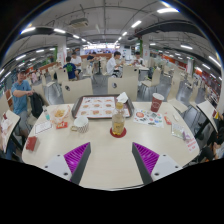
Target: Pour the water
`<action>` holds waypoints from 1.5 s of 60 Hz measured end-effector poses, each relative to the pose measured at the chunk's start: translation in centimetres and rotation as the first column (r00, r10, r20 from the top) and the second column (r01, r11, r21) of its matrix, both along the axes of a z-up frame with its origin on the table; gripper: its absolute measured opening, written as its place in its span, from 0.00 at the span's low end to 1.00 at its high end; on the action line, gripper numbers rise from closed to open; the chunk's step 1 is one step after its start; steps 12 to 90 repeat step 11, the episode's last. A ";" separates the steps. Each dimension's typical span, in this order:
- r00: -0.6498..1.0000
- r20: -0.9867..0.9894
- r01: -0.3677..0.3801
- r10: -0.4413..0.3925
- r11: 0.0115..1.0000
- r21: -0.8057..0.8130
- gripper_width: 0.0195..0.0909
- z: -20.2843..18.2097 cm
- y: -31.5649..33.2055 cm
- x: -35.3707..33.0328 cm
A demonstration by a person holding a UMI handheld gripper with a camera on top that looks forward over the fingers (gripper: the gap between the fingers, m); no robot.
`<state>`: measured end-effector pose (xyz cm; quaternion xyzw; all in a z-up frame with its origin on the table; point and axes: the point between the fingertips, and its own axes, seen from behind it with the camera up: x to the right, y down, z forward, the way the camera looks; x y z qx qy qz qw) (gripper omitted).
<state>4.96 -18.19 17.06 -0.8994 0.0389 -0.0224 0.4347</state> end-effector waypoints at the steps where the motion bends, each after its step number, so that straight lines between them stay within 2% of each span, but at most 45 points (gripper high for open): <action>1: 1.000 0.000 0.001 -0.001 1.000 0.001 0.92 0.0 -0.1 0.0; 90: 1.000 0.008 -0.005 0.005 1.000 0.004 0.92 0.5 -0.4 0.1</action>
